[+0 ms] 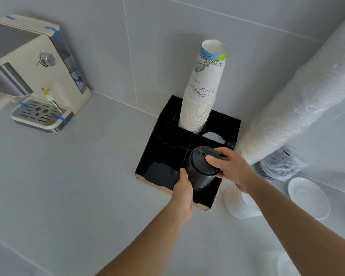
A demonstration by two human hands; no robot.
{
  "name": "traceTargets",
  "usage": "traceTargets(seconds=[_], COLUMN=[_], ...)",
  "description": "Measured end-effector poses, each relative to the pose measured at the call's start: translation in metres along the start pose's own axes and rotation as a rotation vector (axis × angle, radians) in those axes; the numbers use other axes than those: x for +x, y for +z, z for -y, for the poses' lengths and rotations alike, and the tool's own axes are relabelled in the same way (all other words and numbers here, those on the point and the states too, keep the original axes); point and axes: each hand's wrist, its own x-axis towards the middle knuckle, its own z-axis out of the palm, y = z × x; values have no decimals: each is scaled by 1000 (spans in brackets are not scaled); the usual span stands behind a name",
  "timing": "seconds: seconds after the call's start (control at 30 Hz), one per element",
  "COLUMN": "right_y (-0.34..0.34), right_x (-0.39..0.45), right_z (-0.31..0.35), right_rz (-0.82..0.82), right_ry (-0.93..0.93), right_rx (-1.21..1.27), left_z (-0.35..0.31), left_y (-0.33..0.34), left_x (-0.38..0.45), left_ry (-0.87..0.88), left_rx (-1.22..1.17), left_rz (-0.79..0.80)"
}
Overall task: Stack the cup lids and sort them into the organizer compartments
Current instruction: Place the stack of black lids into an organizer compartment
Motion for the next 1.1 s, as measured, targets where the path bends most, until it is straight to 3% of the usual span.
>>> traceTargets(seconds=[0.27, 0.43, 0.8, 1.1], right_y=[1, 4, -11, -54], right_x=[1, -3, -25, -91], right_z=[-1, 8, 11, 8], right_rz=[-12, -65, -144, -237], right_ry=[31, -3, 26, -27], right_rx=[33, -97, -133, 125], left_z=[-2, 1, 4, 28], left_y=[-1, -12, -29, -47], left_x=[-6, -10, -31, -54], left_ry=[10, 40, 95, 129], left_rx=[18, 27, 42, 118], left_rz=[-1, 13, 99, 155])
